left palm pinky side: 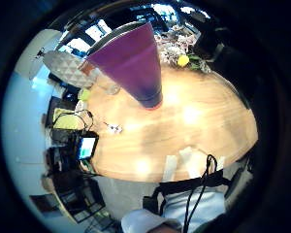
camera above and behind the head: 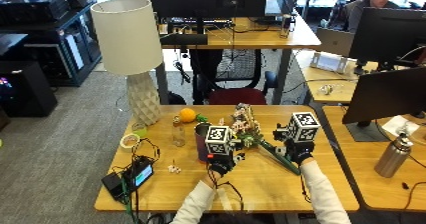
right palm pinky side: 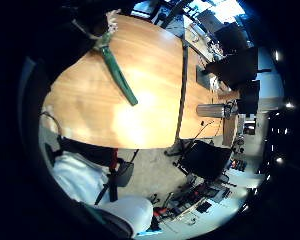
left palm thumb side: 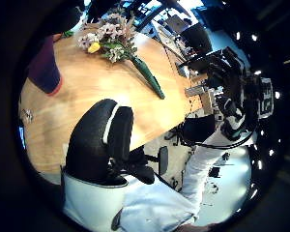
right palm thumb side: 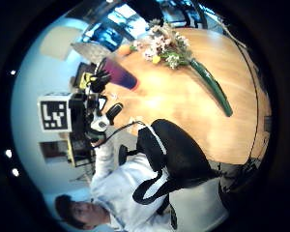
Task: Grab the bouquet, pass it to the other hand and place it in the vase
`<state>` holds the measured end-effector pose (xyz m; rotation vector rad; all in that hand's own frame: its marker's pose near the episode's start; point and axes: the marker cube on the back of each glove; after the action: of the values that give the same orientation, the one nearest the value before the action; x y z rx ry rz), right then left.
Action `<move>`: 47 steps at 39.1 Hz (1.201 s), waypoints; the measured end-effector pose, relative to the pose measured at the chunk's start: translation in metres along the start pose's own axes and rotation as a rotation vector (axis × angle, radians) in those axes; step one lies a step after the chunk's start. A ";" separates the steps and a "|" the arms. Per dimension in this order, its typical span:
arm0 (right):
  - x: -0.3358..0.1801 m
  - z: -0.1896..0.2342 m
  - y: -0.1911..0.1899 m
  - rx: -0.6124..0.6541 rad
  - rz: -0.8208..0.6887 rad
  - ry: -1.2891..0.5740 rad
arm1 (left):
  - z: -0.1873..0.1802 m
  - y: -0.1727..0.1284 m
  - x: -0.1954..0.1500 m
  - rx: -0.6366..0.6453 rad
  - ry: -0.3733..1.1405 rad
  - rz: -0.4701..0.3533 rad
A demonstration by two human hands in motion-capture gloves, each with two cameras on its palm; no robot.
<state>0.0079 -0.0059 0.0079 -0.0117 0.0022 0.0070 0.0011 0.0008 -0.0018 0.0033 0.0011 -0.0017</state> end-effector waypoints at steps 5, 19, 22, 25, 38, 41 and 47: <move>0.012 0.008 -0.012 0.006 0.018 -0.006 | -0.002 0.001 0.001 0.003 0.001 0.009; 0.032 -0.018 -0.041 0.053 0.133 -0.018 | -0.001 0.013 -0.004 -0.001 -0.007 0.003; 0.046 -0.015 -0.057 0.051 0.188 -0.033 | -0.002 0.017 -0.003 -0.001 -0.009 0.005; 0.063 0.003 -0.077 0.045 0.240 -0.067 | -0.002 0.019 -0.002 0.000 -0.014 0.012; 0.059 0.077 -0.051 -0.311 0.434 -0.172 | 0.008 0.023 -0.003 -0.023 -0.027 0.025; 0.060 0.094 -0.048 -0.343 0.448 -0.162 | 0.008 0.023 -0.002 -0.025 -0.021 0.028; 0.057 0.131 -0.041 -0.441 0.435 -0.165 | 0.012 0.021 -0.002 -0.026 -0.021 0.028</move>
<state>0.0659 -0.0452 0.1395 -0.4519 -0.1622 0.4430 -0.0012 0.0221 0.0104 -0.0227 -0.0197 0.0264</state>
